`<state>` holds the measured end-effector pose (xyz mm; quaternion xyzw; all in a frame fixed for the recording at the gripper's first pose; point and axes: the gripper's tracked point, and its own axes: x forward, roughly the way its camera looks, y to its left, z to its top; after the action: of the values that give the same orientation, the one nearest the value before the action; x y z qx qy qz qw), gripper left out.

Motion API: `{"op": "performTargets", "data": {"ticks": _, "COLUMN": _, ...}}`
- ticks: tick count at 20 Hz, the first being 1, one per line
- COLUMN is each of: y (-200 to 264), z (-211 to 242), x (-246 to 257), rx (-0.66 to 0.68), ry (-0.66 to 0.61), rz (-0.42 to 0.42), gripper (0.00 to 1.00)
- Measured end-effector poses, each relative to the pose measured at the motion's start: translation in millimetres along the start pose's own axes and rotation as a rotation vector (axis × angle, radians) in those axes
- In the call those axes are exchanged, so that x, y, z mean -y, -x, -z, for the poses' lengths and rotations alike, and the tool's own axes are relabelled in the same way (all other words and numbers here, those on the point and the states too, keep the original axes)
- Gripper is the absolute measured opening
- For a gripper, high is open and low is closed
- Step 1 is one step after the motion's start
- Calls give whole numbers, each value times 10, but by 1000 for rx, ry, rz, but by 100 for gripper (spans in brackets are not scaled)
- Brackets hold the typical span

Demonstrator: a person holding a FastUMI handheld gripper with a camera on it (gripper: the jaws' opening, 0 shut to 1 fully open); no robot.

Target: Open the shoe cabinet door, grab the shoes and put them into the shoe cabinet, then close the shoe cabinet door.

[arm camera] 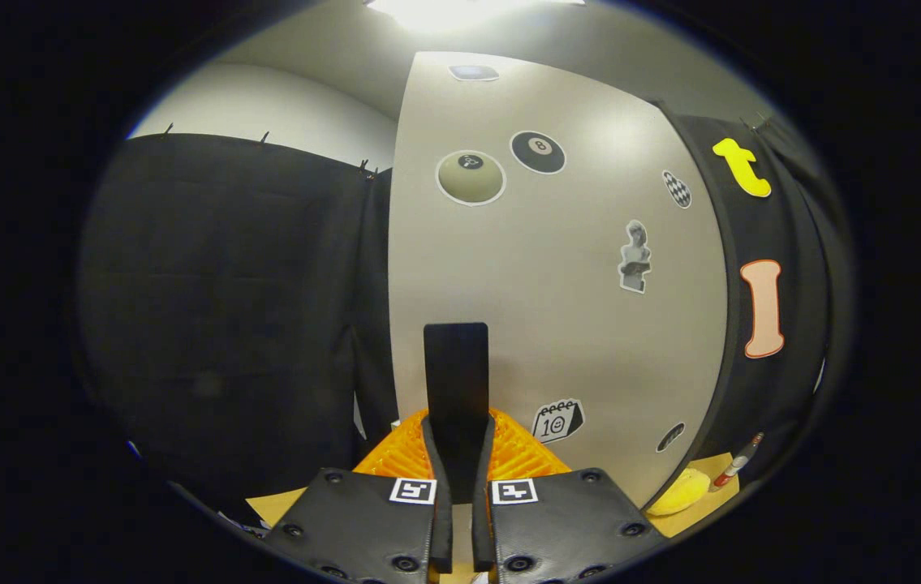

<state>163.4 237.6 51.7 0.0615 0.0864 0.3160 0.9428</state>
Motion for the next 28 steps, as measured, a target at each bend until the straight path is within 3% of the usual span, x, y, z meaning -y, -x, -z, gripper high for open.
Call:
{"op": "performTargets", "data": {"ticks": 5, "y": 225, "z": 17, "x": 109, "rx": 29, "ry": 29, "rz": -19, "gripper": 11}}
{"op": "performTargets", "data": {"ticks": 13, "y": 567, "z": 17, "x": 392, "rx": 27, "ry": 44, "rz": 19, "gripper": 11}}
{"op": "performTargets", "data": {"ticks": 21, "y": 975, "z": 15, "x": 982, "rx": 43, "ry": 79, "rz": 191, "gripper": 10}}
{"op": "performTargets", "data": {"ticks": 26, "y": 1208, "z": 31, "x": 1531, "rx": 57, "ry": 103, "rz": 356, "gripper": 9}}
{"op": "performTargets", "data": {"ticks": 28, "y": 1258, "z": 45, "x": 1656, "rx": 63, "ry": 82, "rz": 378, "gripper": 6}}
